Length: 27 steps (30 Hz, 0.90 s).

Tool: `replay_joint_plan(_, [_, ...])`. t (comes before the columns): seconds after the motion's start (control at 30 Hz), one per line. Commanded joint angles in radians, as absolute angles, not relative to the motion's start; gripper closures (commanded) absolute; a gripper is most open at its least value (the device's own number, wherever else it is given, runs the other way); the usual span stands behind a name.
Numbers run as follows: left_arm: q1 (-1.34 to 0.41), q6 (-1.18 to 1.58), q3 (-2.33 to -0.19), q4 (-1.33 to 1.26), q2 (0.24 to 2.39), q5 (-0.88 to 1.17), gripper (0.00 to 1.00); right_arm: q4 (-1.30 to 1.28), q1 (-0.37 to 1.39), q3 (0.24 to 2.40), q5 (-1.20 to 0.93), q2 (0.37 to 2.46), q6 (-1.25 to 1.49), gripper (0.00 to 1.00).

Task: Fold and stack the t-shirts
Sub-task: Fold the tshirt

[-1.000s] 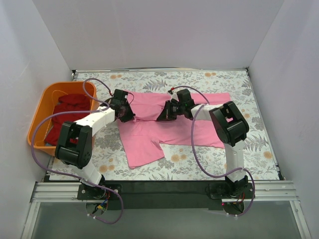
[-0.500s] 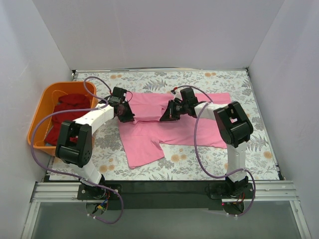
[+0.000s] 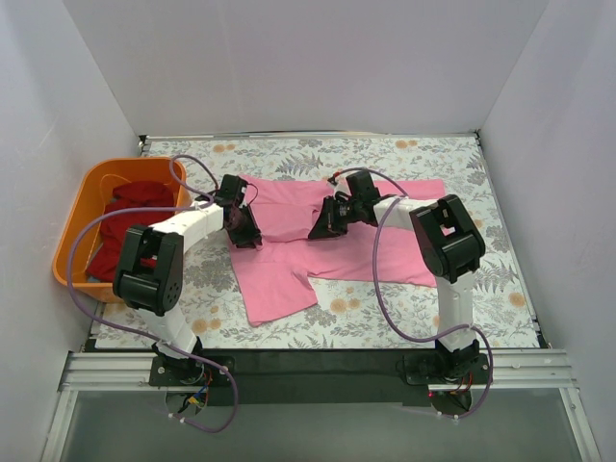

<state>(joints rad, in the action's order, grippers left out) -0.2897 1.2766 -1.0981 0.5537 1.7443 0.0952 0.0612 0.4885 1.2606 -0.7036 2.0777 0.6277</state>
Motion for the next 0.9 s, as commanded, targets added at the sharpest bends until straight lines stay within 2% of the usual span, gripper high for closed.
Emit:
replay_joint_plan(0.0, [-0.278, 1.287, -1.083, 0.558, 1.701, 0.035, 0.74, 0.006, 0.488, 1.299, -0.678, 2.072, 0.571, 0.81])
replay_joint_plan(0.1, [-0.256, 1.293, -1.078, 0.548, 1.668, 0.017, 0.67, -0.046, 0.473, 1.304, -0.609, 2.031, 0.497, 0.72])
replay_joint_plan(0.13, [-0.239, 1.293, -1.080, 0.534, 1.657, 0.012, 0.55, -0.075, 0.462, 1.304, -0.588, 1.999, 0.451, 0.69])
replay_joint_plan(0.17, [-0.230, 1.292, -1.091, 0.526, 1.649, -0.015, 0.47, -0.089, 0.436, 1.302, -0.545, 1.981, 0.431, 0.63])
replay_joint_plan(0.23, [-0.207, 1.286, -1.112, 0.499, 1.637, -0.034, 0.39, -0.113, 0.399, 1.296, -0.503, 1.924, 0.396, 0.57])
replay_joint_plan(0.27, [-0.201, 1.275, -1.144, 0.488, 1.640, -0.037, 0.31, -0.117, 0.353, 1.293, -0.465, 1.907, 0.373, 0.50])
replay_joint_plan(0.3, [-0.195, 1.269, -1.167, 0.470, 1.658, -0.040, 0.29, -0.120, 0.325, 1.286, -0.450, 1.890, 0.362, 0.48])
replay_joint_plan(0.37, [-0.187, 1.253, -1.207, 0.445, 1.689, -0.057, 0.28, -0.123, 0.244, 1.279, -0.399, 1.847, 0.332, 0.40])
replay_joint_plan(0.47, [-0.179, 1.230, -1.313, 0.413, 1.781, -0.081, 0.28, -0.121, 0.132, 1.276, -0.373, 1.818, 0.310, 0.39])
replay_joint_plan(0.6, [-0.173, 1.197, -1.442, 0.382, 1.929, -0.098, 0.29, -0.121, 0.012, 1.290, -0.353, 1.815, 0.304, 0.39])
replay_joint_plan(0.87, [-0.172, 1.169, -1.597, 0.350, 2.097, -0.127, 0.45, -0.078, -0.150, 1.321, -0.321, 1.881, 0.318, 0.46])
